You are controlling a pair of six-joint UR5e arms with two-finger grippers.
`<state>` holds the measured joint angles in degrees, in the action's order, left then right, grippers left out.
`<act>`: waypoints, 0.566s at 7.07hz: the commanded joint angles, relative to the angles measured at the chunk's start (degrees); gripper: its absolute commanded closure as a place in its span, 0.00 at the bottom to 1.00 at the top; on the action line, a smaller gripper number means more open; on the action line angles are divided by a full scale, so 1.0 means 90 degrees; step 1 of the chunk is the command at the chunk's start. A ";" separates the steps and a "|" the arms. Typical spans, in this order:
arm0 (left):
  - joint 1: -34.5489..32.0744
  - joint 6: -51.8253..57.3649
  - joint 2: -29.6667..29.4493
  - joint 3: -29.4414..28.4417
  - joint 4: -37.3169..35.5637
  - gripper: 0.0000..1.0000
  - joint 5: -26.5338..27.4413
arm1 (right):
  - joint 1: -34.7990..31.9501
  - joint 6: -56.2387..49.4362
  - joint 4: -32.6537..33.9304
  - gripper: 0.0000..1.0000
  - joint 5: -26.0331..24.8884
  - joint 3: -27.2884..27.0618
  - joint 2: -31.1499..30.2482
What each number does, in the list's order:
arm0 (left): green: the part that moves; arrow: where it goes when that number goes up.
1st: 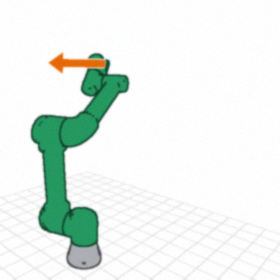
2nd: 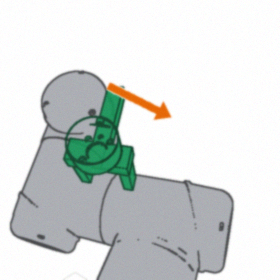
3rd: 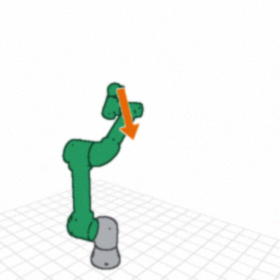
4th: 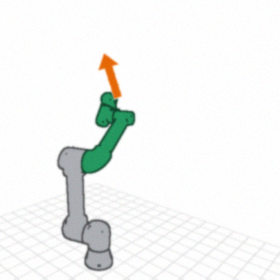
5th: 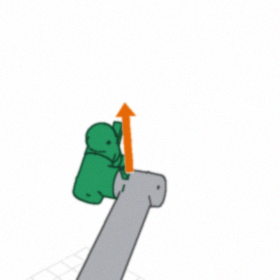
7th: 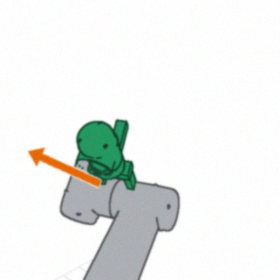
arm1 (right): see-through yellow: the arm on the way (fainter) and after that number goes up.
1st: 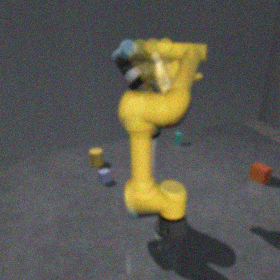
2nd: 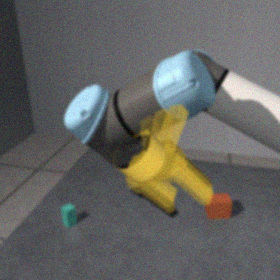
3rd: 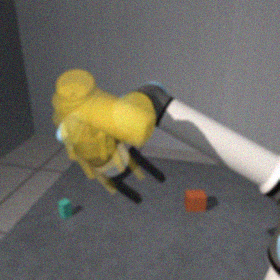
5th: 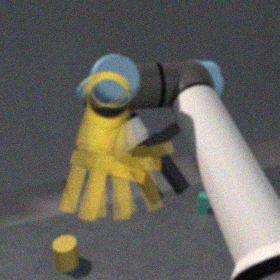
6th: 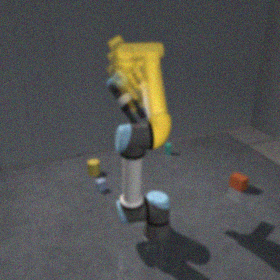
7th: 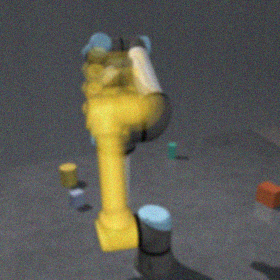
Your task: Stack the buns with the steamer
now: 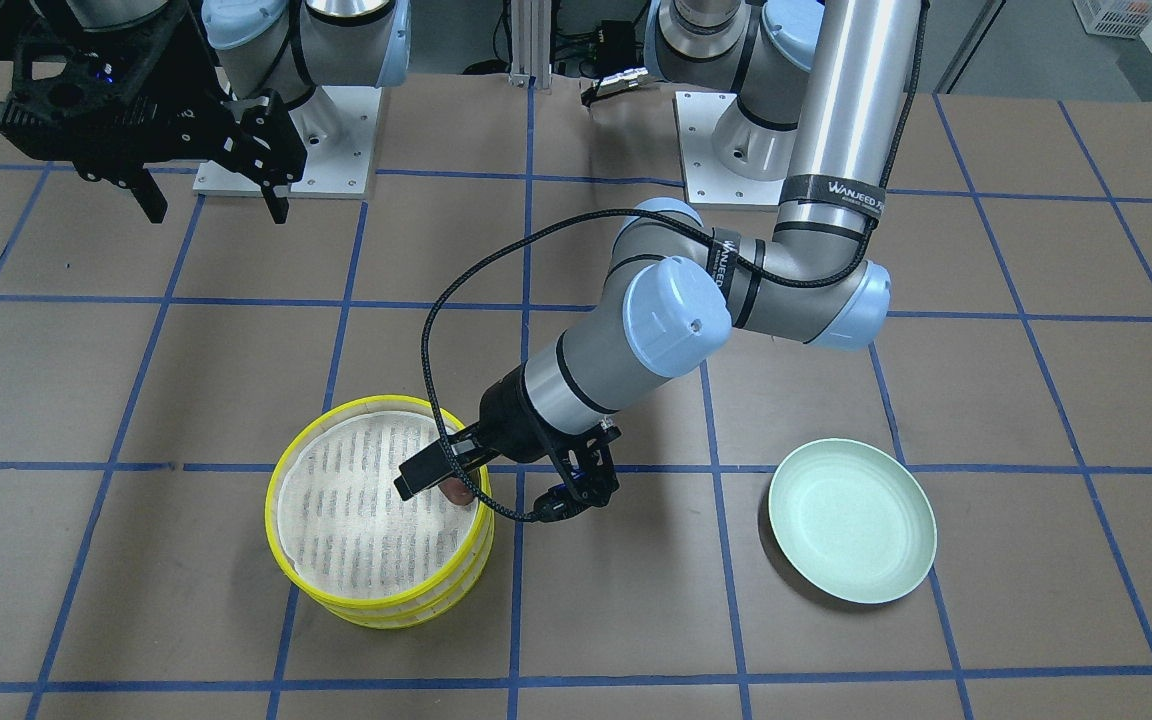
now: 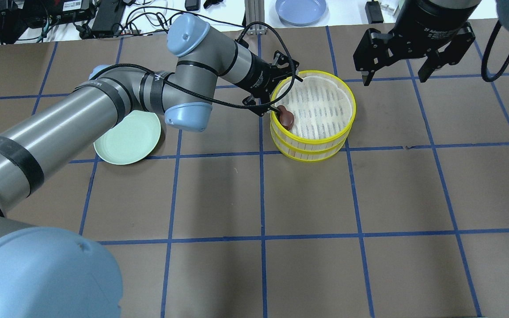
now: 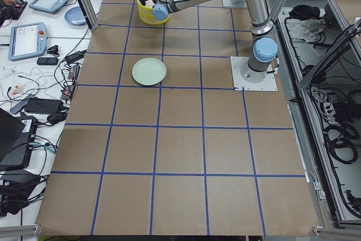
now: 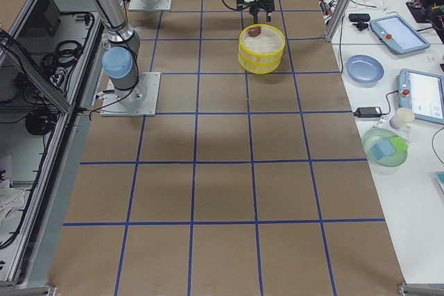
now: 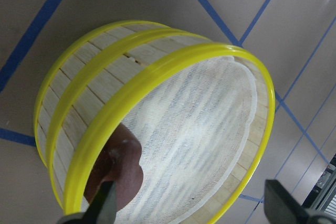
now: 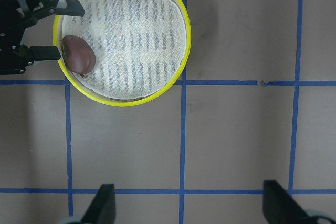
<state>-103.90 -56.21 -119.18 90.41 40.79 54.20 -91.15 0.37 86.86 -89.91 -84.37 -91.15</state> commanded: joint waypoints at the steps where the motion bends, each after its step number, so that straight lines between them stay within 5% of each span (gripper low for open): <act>1: 0.0059 0.0285 0.0185 -0.0114 0.0135 0.02 0.0235 | 0.0001 0.0007 0.0007 0.00 0.0009 -0.0001 0.0000; 4: 0.1014 0.3094 0.0847 -0.0543 0.2706 0.00 0.1608 | 0.0001 0.0007 0.0016 0.00 0.0009 -0.0001 0.0010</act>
<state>-98.24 -36.82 -114.08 86.70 56.17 63.10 -91.14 0.40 87.00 -89.92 -84.37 -91.12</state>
